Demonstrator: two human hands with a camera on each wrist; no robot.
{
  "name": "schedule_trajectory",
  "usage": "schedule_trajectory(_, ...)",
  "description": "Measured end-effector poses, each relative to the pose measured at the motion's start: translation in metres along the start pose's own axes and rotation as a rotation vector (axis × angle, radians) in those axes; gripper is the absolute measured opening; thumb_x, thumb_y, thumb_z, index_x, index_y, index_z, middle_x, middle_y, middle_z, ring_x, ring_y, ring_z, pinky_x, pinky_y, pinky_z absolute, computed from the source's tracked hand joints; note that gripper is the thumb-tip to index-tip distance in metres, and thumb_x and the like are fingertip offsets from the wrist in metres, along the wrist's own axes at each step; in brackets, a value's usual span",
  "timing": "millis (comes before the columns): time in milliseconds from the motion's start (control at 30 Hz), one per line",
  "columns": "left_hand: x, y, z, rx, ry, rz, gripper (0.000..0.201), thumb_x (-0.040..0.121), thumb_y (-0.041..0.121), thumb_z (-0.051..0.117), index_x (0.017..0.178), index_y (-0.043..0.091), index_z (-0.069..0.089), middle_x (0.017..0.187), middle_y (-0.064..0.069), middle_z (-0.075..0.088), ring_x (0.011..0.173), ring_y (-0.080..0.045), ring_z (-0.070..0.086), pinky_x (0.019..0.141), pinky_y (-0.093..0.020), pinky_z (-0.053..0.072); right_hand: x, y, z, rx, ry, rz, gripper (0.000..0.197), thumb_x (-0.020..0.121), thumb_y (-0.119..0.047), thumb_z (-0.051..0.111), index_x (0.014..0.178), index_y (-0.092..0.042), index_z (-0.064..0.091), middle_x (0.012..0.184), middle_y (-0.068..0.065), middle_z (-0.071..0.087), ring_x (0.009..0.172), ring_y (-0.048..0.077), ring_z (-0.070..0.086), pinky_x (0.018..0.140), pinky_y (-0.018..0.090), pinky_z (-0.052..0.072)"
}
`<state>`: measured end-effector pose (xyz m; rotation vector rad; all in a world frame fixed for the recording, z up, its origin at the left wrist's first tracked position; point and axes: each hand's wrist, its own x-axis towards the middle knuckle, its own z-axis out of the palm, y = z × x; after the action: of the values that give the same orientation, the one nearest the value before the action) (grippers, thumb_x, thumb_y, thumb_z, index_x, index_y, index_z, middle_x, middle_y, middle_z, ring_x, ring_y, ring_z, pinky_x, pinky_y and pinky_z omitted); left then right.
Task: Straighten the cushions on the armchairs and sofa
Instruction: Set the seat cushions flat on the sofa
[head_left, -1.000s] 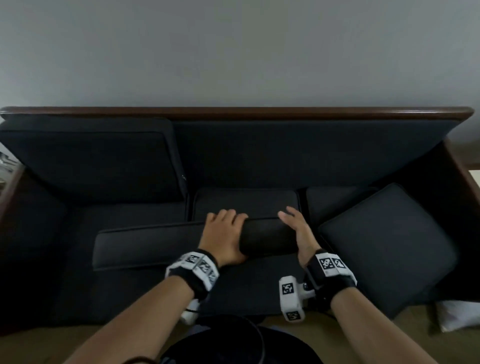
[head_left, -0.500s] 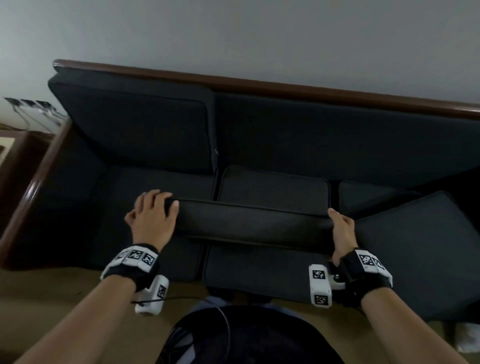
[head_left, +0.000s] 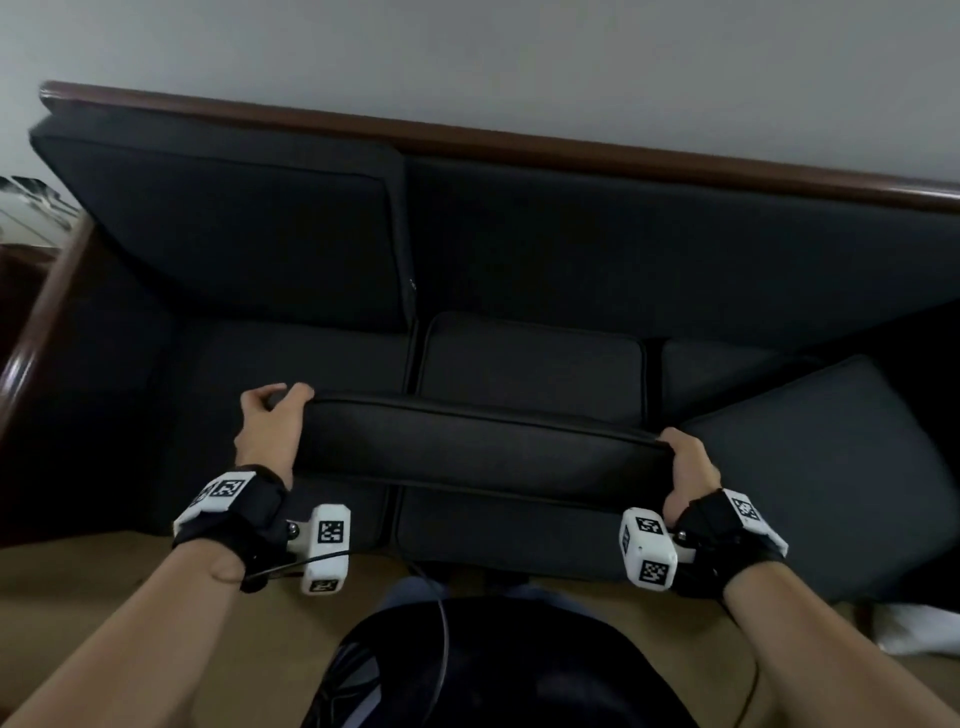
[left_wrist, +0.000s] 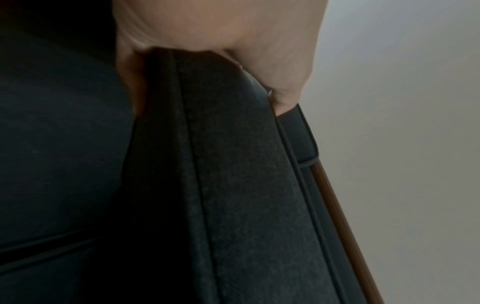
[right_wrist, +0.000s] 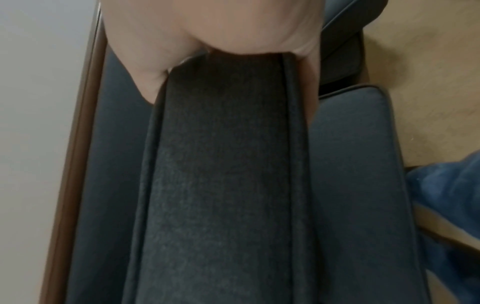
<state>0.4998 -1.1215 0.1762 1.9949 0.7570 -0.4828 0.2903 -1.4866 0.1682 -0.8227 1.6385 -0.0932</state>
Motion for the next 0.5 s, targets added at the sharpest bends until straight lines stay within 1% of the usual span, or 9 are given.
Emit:
schedule_trajectory(67,-0.004,0.015,0.010,0.007,-0.030,0.030,0.045,0.071,0.053,0.064,0.113,0.038,0.054,0.118,-0.009,0.056,0.101,-0.029,0.053,0.092,-0.044,0.047,0.004,-0.011,-0.005,0.034,0.033,-0.030,0.047,0.073,-0.019,0.070,0.116,-0.001,0.062,0.102,0.017,0.067,0.087,0.035,0.066,0.077,0.046,0.057)
schedule_trajectory(133,-0.008,0.032,0.025,0.004,-0.060,0.054,0.044,0.072,0.051,0.063,0.112,0.038,0.055,0.115,-0.007,0.056,0.100,-0.028,0.053,0.095,-0.045,0.048,0.010,-0.024,-0.012,0.061,0.049,-0.051,0.049,0.072,-0.020,0.070,0.117,-0.002,0.062,0.101,0.016,0.067,0.087,0.035,0.066,0.075,0.044,0.057)
schedule_trajectory(200,-0.011,0.050,0.042,-0.017,-0.080,0.085,0.041,0.075,0.046,0.062,0.115,0.036,0.055,0.114,-0.006,0.054,0.096,-0.024,0.051,0.090,-0.041,0.046,0.017,-0.042,-0.017,0.066,0.049,-0.066,0.046,0.073,-0.022,0.070,0.114,-0.004,0.062,0.102,0.017,0.067,0.087,0.035,0.066,0.071,0.043,0.056)
schedule_trajectory(267,-0.012,0.067,0.060,-0.043,-0.104,0.112,0.041,0.079,0.043,0.062,0.118,0.035,0.055,0.114,-0.005,0.052,0.090,-0.019,0.049,0.082,-0.037,0.041,0.025,-0.062,-0.020,0.081,0.043,-0.094,0.048,0.071,-0.025,0.072,0.113,-0.005,0.062,0.104,0.017,0.067,0.090,0.036,0.067,0.078,0.049,0.057)
schedule_trajectory(333,-0.012,0.082,0.078,-0.067,-0.121,0.134,0.042,0.079,0.042,0.062,0.120,0.036,0.053,0.116,-0.005,0.054,0.094,-0.020,0.051,0.081,-0.035,0.040,0.033,-0.083,-0.020,0.078,0.046,-0.115,0.052,0.066,-0.029,0.074,0.111,-0.006,0.062,0.106,0.016,0.068,0.091,0.035,0.068,0.083,0.055,0.056)
schedule_trajectory(400,-0.012,0.094,0.095,-0.086,-0.127,0.144,0.045,0.080,0.043,0.062,0.123,0.036,0.051,0.118,-0.005,0.054,0.100,-0.024,0.051,0.084,-0.036,0.040,0.043,-0.102,-0.017,0.091,0.045,-0.140,0.047,0.064,-0.034,0.075,0.102,-0.009,0.063,0.106,0.014,0.068,0.090,0.033,0.068,0.082,0.054,0.057)
schedule_trajectory(433,-0.012,0.099,0.105,-0.097,-0.126,0.140,0.048,0.080,0.045,0.062,0.125,0.035,0.050,0.121,-0.005,0.054,0.103,-0.024,0.051,0.087,-0.036,0.041,0.048,-0.111,-0.015,0.098,0.017,-0.143,0.047,0.066,-0.036,0.074,0.103,-0.011,0.063,0.105,0.012,0.068,0.089,0.032,0.067,0.079,0.052,0.057)
schedule_trajectory(467,-0.012,0.104,0.114,-0.113,-0.129,0.135,0.052,0.079,0.047,0.063,0.128,0.034,0.049,0.124,-0.004,0.054,0.106,-0.024,0.051,0.091,-0.036,0.042,0.053,-0.118,-0.013,0.105,-0.025,-0.149,0.052,0.068,-0.039,0.073,0.111,-0.012,0.063,0.106,0.009,0.067,0.091,0.031,0.066,0.076,0.049,0.058)
schedule_trajectory(500,-0.013,0.108,0.122,-0.121,-0.137,0.133,0.058,0.077,0.050,0.064,0.131,0.033,0.049,0.127,-0.003,0.054,0.110,-0.024,0.051,0.097,-0.038,0.043,0.061,-0.123,-0.011,0.099,-0.051,-0.137,0.060,0.068,-0.042,0.073,0.120,-0.016,0.060,0.110,0.006,0.065,0.096,0.031,0.064,0.077,0.047,0.058)
